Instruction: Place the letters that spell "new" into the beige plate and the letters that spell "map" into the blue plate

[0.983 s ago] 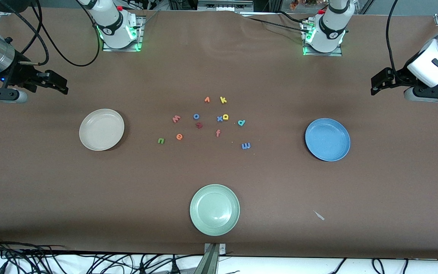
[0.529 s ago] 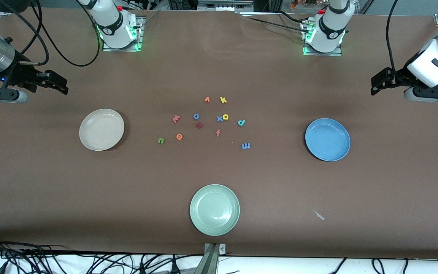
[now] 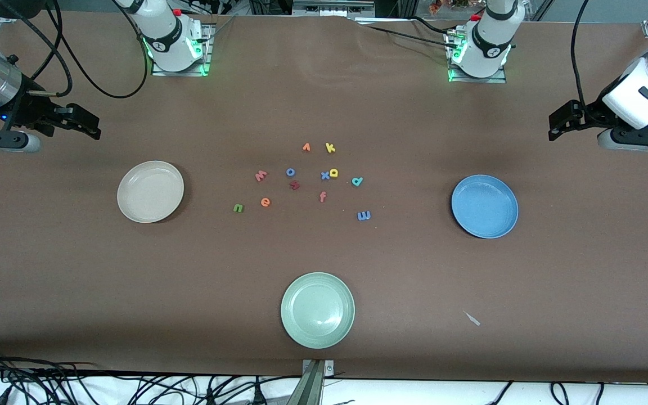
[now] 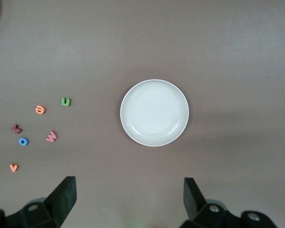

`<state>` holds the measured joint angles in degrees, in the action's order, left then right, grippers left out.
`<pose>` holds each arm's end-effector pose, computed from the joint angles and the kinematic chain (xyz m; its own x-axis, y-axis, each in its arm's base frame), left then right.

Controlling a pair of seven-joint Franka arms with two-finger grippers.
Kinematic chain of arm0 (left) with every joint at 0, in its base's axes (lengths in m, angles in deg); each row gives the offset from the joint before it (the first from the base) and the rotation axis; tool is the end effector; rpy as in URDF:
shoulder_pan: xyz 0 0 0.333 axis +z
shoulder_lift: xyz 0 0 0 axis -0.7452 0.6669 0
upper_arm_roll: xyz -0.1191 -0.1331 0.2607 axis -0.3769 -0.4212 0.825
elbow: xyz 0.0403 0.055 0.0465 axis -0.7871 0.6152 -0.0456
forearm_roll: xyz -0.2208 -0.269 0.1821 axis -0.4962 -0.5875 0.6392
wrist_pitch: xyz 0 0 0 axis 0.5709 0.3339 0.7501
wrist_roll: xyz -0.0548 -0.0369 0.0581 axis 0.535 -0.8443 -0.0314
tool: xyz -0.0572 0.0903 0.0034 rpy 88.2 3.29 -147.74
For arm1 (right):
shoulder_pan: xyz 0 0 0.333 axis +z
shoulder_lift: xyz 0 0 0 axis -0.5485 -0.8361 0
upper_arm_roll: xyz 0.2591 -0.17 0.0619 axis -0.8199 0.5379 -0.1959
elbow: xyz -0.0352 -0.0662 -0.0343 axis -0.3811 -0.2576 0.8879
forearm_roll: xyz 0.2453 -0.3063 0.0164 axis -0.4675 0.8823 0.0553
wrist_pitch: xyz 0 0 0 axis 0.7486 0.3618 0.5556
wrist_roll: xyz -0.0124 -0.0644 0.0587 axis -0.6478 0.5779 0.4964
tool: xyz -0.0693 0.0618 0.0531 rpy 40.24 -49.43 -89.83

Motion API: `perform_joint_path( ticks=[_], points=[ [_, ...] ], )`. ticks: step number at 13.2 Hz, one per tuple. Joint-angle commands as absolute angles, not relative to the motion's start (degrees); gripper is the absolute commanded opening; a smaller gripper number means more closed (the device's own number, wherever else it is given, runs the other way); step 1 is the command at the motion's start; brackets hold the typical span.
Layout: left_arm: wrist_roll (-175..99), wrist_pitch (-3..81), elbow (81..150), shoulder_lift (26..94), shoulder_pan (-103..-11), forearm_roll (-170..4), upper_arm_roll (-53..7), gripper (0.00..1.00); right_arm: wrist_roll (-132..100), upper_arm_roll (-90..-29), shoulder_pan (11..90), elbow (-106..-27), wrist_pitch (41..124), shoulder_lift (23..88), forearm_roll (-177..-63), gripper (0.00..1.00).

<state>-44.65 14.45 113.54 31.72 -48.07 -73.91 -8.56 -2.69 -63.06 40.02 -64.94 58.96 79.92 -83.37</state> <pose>0.5389 -0.0370 0.5906 0.9967 -0.0663 -0.0464 -0.0665 -0.9978 -0.0022 0.5444 0.0467 0.5809 0.9960 -0.0564 -0.0695 -0.0559 -0.9984 0.0100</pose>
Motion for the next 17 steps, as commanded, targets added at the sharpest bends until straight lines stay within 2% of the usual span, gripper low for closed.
perform_joint_path(
  ticks=[1,17],
  points=[
    [-45.2,14.7,112.5,32.2,-47.7,-74.7,-8.8,1.00,-2.3,-62.9,40.0,-66.1,59.7,81.0,-83.8,1.00],
    [-45.2,14.5,111.8,32.8,-47.7,-75.0,-8.8,1.00,-2.3,-62.9,40.0,-66.0,59.7,80.9,-83.8,1.00]
  ],
)
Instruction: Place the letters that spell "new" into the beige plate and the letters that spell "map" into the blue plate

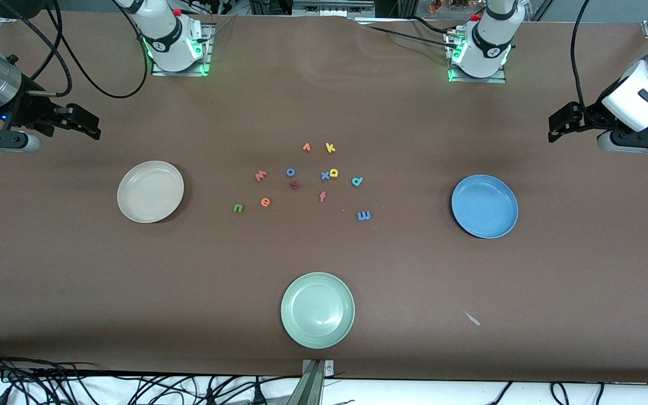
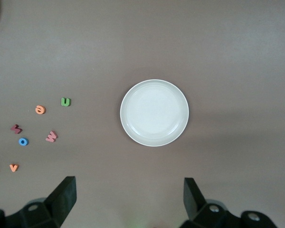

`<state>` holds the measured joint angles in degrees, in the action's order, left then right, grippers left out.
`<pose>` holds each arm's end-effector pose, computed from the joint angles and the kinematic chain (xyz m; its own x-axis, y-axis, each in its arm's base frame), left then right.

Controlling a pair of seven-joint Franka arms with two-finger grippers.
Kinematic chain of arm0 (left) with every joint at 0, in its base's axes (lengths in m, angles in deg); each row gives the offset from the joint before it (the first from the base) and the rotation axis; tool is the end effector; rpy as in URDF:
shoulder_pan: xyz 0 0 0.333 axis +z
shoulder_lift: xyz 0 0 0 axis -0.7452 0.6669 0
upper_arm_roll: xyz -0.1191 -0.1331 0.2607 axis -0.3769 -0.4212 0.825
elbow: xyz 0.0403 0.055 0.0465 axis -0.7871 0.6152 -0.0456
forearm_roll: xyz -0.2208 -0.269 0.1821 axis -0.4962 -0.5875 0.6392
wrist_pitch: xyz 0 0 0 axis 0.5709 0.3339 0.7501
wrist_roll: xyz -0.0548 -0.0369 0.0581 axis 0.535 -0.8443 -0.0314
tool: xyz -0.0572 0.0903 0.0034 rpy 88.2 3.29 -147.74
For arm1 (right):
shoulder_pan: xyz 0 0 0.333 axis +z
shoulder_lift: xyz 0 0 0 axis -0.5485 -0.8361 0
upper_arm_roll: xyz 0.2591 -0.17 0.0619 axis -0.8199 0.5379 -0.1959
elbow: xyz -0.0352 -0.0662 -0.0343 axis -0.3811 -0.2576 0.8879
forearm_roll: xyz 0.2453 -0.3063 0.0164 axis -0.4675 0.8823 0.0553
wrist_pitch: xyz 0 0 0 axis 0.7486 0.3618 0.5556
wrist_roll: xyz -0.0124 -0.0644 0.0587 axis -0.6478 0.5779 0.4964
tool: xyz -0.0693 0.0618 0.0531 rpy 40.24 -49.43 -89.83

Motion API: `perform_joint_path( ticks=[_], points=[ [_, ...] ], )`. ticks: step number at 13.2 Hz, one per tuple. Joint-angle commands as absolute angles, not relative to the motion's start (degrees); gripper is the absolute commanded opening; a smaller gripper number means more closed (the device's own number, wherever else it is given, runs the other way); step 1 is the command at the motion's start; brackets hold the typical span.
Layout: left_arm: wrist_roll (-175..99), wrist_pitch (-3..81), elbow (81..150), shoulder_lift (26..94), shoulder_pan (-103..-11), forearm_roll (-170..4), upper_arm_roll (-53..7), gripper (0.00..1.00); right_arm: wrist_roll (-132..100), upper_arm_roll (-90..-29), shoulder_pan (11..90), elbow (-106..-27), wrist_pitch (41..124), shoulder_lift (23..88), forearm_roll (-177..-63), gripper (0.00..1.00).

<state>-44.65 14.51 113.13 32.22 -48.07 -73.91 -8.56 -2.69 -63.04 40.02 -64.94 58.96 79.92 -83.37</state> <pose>0.5417 -0.0371 0.5894 0.9967 -0.0663 -0.0469 -0.0665 -0.9978 -0.0016 0.5444 0.0465 0.5809 0.9960 -0.0568 -0.0695 -0.0562 -0.9984 0.0100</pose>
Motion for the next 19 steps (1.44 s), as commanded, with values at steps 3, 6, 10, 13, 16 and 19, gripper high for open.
perform_joint_path(
  ticks=[3,6,10,13,16,19],
  points=[
    [-45.3,14.5,111.8,33.2,-47.7,-75.2,-8.8,1.00,-2.3,-62.9,40.0,-65.0,59.8,80.2,-84.3,1.00],
    [-45.3,14.4,111.8,33.4,-47.9,-75.1,-8.8,1.00,-2.3,-62.9,40.0,-64.7,60.6,80.1,-84.7,1.00],
    [-44.8,13.7,111.9,34.2,-48.3,-74.9,-9.0,1.00,-3.0,-62.9,39.9,-64.7,60.8,79.4,-84.7,1.00],
    [-44.7,13.6,111.8,34.2,-48.7,-74.9,-9.2,1.00,-2.9,-63.3,40.0,-64.4,60.8,75.4,-84.3,1.00],
    [-45.0,13.4,111.9,35.2,-48.8,-75.3,-9.3,1.00,-2.3,-63.7,42.8,-62.9,61.7,71.9,-84.5,1.00],
    [-45.2,13.3,111.7,39.7,-49.9,-75.3,-10.7,1.00,5.4,-63.8,48.2,-64.0,67.8,67.5,-84.5,1.00]
  ],
)
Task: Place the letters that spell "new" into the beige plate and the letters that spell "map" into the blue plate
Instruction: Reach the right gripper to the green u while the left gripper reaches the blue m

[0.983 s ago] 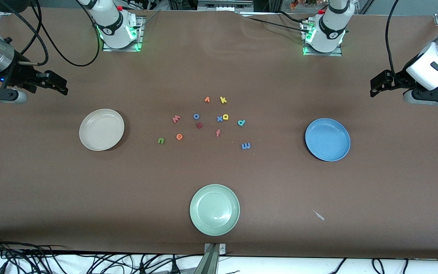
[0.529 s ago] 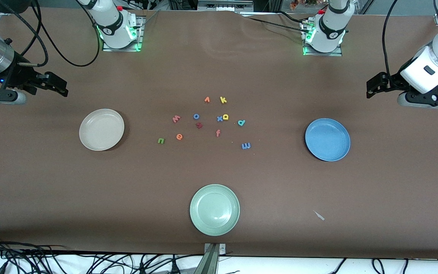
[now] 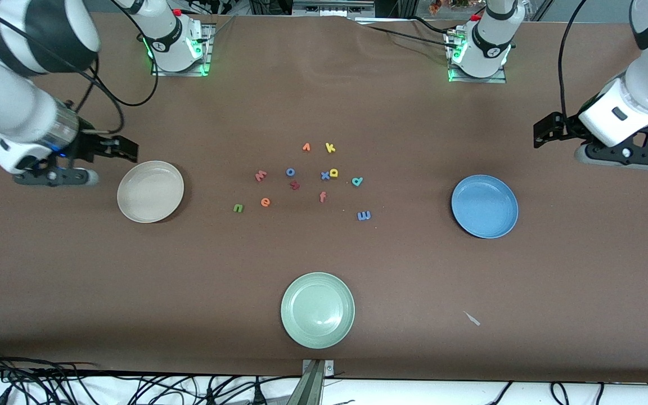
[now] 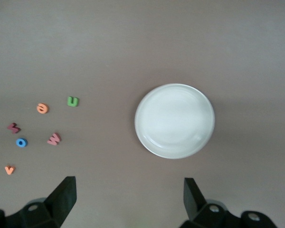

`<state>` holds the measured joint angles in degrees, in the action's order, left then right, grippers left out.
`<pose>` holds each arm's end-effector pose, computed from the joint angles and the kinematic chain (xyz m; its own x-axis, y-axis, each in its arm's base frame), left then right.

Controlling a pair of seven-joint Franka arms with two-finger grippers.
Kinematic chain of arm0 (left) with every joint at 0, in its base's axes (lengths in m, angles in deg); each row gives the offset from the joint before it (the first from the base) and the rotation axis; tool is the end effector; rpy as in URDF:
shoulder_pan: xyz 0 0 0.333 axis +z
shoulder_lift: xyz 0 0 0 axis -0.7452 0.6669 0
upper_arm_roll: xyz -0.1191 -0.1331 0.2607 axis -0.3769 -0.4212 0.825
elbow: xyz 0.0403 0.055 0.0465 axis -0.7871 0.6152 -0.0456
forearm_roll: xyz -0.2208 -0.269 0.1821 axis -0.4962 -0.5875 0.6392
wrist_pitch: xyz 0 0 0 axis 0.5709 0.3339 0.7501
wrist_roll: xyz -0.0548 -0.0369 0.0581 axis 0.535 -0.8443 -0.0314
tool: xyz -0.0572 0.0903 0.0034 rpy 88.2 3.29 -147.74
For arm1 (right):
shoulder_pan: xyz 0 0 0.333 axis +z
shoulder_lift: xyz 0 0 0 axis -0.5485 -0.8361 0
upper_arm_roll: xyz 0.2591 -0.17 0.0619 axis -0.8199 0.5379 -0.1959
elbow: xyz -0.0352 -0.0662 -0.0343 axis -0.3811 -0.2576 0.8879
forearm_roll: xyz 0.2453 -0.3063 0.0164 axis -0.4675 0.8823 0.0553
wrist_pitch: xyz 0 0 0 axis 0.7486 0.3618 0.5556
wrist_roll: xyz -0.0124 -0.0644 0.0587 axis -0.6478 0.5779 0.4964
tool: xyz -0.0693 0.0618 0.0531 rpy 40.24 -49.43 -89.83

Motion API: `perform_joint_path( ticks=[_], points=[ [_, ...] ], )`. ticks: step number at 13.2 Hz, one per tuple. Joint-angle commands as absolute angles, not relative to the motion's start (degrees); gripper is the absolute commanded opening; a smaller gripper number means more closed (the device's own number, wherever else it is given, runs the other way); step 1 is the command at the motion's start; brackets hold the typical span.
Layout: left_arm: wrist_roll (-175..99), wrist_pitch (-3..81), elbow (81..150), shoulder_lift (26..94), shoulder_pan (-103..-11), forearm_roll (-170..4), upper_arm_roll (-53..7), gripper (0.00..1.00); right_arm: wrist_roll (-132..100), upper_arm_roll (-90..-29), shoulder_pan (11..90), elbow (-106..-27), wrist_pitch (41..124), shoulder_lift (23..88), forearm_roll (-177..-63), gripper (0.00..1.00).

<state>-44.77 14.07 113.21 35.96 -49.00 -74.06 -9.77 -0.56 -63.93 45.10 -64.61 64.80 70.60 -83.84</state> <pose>0.5545 -0.0579 0.5523 0.9871 -0.1053 -0.1208 -0.1053 -0.9944 0.0063 0.5816 0.1130 0.4987 0.9923 0.0078 -0.1237 0.0100 -0.9998 0.0175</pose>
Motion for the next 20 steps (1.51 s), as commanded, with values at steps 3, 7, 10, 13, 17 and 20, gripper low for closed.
perform_joint_path(
  ticks=[3,7,10,13,17,20],
  points=[
    [-45.2,13.9,104.6,46.6,-51.7,-75.3,-12.4,1.00,14.6,-64.3,53.0,-67.0,75.2,64.1,-84.6,1.00],
    [-45.3,15.0,95.7,58.3,-52.3,-75.3,-19.1,1.00,24.6,-64.9,56.7,-74.0,91.0,60.1,-84.7,1.00],
    [-47.4,21.8,95.3,63.5,-52.4,-74.7,-23.3,1.00,30.4,-65.0,57.6,-77.7,101.0,56.2,-84.6,1.00],
    [-60.7,28.1,95.3,68.4,-53.3,-74.8,-24.2,1.00,35.1,-65.1,57.7,-81.4,109.5,53.5,-84.7,1.00],
    [-78.1,36.2,95.9,74.0,-57.3,-74.6,-24.3,1.00,41.9,-65.1,59.3,-81.4,112.8,48.7,-84.7,1.00],
    [-85.3,39.4,98.0,76.2,-62.7,-74.1,-24.0,1.00,40.5,-65.1,59.2,-81.5,113.6,46.9,-84.7,1.00]
  ],
)
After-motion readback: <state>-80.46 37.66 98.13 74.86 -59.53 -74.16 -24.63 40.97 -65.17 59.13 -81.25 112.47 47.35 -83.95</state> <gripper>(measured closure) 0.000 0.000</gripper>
